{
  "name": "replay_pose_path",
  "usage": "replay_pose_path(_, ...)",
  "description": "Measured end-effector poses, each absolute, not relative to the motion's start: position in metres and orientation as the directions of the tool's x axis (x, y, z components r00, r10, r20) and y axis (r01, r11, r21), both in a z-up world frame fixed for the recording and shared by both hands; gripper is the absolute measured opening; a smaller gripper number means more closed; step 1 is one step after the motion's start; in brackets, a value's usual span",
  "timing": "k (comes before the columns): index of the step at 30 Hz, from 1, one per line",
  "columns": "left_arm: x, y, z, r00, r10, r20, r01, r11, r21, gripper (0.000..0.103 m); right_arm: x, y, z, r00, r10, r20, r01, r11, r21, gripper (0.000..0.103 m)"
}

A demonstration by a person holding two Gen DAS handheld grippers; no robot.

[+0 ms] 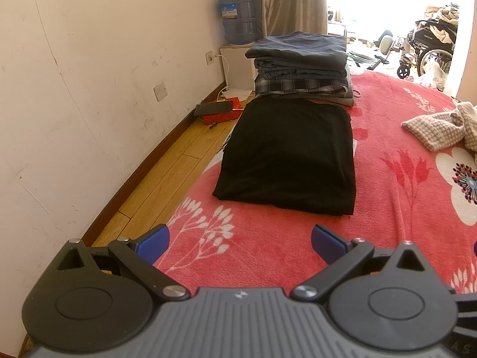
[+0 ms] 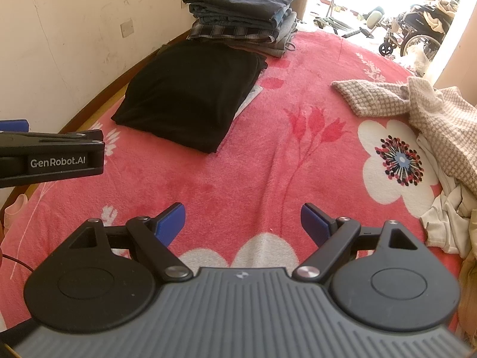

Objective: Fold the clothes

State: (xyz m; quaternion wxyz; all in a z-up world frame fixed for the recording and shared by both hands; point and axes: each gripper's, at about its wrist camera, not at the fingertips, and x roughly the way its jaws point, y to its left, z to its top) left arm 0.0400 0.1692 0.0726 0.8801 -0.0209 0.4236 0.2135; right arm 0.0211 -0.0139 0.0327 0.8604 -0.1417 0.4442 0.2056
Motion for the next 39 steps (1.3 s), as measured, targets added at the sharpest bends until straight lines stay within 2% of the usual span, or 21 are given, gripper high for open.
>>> replay_pose_path(39,0.0383,0.1625,0.0687,0.55,0.349,-0.758,-0.376,0.915,0.149,0.102,0.0209,-0.0159,0.032,0.513,0.218,-0.83,-0.475,0.877,-0.063,0.085)
